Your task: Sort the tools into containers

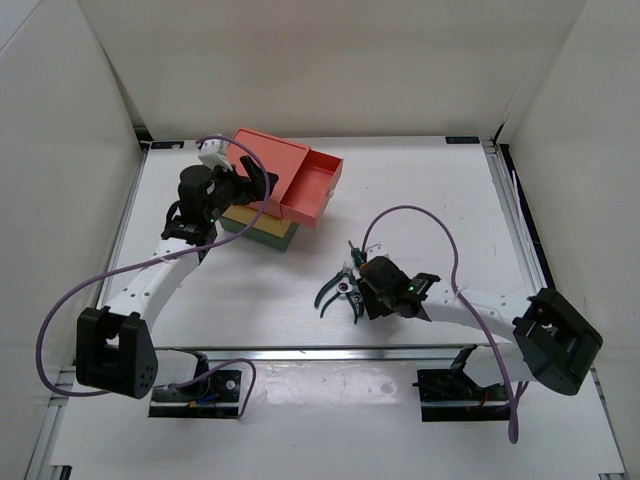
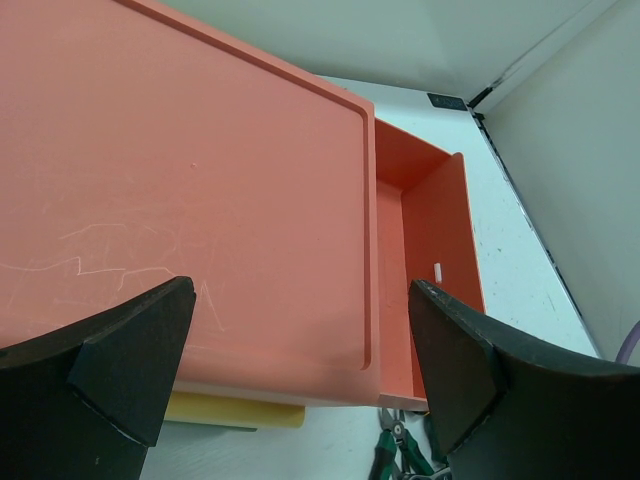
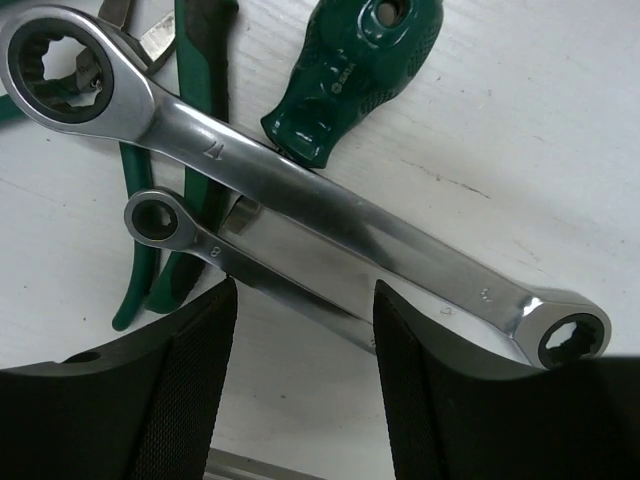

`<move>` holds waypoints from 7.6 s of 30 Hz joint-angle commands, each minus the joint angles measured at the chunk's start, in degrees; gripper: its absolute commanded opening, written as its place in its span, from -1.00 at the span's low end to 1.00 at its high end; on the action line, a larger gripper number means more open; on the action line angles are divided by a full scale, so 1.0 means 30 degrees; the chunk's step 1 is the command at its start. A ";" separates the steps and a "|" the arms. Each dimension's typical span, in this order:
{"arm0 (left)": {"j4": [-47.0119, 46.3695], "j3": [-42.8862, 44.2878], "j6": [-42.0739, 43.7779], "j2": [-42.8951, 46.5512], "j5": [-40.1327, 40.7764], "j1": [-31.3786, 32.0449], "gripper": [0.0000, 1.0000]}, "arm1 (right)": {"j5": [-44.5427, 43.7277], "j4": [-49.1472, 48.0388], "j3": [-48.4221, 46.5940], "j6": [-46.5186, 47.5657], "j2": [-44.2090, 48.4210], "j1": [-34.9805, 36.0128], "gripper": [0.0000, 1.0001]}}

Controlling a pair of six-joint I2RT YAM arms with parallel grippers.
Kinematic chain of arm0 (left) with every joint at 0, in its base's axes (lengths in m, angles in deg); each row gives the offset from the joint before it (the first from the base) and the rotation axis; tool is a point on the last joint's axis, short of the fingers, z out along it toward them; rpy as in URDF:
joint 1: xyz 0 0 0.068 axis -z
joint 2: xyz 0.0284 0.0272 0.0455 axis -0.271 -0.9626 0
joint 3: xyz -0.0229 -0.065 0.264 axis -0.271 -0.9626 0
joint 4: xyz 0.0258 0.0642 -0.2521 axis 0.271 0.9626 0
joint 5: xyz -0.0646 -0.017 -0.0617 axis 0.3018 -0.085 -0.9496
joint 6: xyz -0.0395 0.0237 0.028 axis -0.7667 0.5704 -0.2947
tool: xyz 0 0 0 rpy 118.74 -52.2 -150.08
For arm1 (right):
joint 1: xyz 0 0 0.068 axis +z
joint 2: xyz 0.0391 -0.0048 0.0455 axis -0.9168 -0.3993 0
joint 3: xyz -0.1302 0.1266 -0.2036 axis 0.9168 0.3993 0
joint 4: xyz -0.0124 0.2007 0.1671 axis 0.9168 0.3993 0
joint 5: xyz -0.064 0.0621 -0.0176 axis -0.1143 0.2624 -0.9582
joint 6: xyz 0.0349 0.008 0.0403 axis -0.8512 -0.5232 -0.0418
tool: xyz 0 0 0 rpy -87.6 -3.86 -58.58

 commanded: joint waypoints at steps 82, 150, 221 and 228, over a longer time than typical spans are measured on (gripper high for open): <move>0.0596 -0.1454 0.0017 0.0794 -0.1161 -0.0090 0.98 | 0.2074 0.4361 0.2507 -1.2826 -0.0069 0.4949 -0.02; 0.0480 -0.1747 -0.0246 0.1380 -0.1161 -0.0090 0.98 | -1.3922 1.7871 -1.2226 -1.3184 0.5207 1.1103 -1.00; 0.0041 -0.1542 -0.0364 0.0444 -0.2215 -0.0090 0.98 | -0.1441 -0.2641 -1.0777 0.4168 -0.0193 -0.3545 0.80; -0.0078 -0.1718 -0.0422 0.0386 -0.2333 -0.0091 0.98 | -0.2671 -0.2287 -0.2105 0.0417 0.2245 -0.1790 0.85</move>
